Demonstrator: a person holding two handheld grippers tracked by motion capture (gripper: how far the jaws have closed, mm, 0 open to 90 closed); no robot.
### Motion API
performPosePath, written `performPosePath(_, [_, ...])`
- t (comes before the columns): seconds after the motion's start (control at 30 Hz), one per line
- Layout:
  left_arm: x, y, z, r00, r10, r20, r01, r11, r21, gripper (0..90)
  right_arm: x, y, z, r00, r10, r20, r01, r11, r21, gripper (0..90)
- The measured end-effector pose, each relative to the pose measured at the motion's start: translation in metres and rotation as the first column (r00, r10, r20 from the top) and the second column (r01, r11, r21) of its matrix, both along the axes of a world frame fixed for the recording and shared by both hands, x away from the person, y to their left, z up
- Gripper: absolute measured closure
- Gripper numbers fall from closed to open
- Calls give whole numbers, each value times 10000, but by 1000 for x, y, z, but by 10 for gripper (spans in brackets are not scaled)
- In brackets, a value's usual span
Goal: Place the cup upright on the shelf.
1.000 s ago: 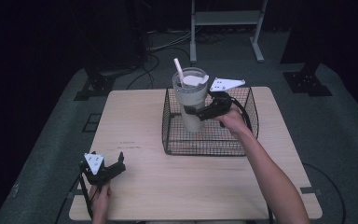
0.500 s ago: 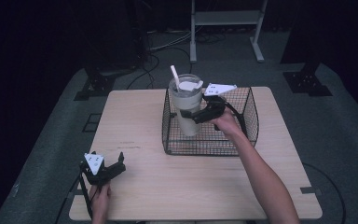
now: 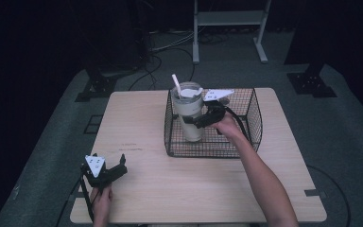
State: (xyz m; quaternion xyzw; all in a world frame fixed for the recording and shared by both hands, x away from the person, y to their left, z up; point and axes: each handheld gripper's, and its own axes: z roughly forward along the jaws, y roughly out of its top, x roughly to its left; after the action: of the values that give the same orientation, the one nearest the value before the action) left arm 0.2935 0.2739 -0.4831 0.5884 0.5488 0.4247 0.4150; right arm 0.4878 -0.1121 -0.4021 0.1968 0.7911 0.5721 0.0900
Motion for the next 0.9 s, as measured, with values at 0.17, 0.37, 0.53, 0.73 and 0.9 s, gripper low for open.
performPosePath(0.17, [0, 0, 0, 10000, 7, 38, -7, 10000, -50, 0, 6, 1, -8, 9996, -52, -276, 51, 10000, -42, 73])
performPosePath(0.37, [0, 1, 0, 10000, -37, -30, 36, 10000, -32, 0, 12, 4, -15, 9994, -81, -338, 71, 9996, -287, 73])
performPosePath(0.53, [0, 1, 0, 10000, -50, -21, 50, 10000, -26, 0, 15, 7, -18, 9988, 26, -484, -40, 9996, -293, 73])
performPosePath(0.73, [-1, 1, 0, 10000, -67, -7, 67, 10000, -21, 0, 17, 7, -19, 9987, 45, -507, -61, 9995, -310, 73])
performPosePath(0.9, [-1, 1, 0, 10000, -75, -6, 75, 10000, -18, 0, 18, 3, -20, 9986, 56, -535, -70, 9996, -272, 72])
